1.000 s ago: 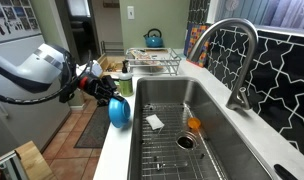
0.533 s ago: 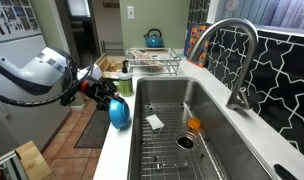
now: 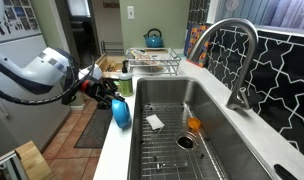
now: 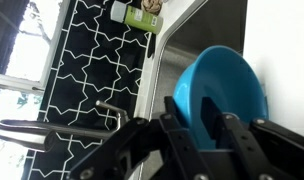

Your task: Remove the green bottle from the blue bowl and put it to the left of the bowl, flip the blue bowl to position it upside down

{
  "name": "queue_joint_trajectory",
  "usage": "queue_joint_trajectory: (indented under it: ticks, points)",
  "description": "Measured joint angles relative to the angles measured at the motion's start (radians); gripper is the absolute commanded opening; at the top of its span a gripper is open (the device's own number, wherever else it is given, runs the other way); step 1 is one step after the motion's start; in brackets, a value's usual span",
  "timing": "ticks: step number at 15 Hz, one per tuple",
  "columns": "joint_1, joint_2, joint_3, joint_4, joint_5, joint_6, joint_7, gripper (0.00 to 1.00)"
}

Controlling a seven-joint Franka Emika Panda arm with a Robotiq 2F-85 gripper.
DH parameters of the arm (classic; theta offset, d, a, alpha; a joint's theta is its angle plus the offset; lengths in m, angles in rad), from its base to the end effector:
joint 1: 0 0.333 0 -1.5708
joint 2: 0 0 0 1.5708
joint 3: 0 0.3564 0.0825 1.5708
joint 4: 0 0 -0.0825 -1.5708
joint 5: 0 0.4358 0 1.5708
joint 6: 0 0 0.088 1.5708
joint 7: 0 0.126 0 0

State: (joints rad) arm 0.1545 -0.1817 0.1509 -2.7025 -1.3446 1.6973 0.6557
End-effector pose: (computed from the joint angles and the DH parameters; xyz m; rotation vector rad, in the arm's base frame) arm 0.3928 0.0054 0.2954 1.7264 0.4264 -0.0719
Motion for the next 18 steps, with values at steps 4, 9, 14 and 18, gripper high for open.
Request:
queue_joint_trajectory:
  ticks: [4, 9, 14, 18]
  points:
    - [0.000, -0.007, -0.001, 0.023, 0.008, -0.004, -0.026, 0.02]
    - [0.000, -0.006, -0.001, 0.023, 0.010, -0.006, -0.018, 0.02]
    - [0.004, -0.002, 0.000, 0.021, -0.010, -0.006, 0.034, 0.02]
    - [0.013, 0.015, 0.010, 0.021, -0.033, -0.024, 0.074, 0.02]
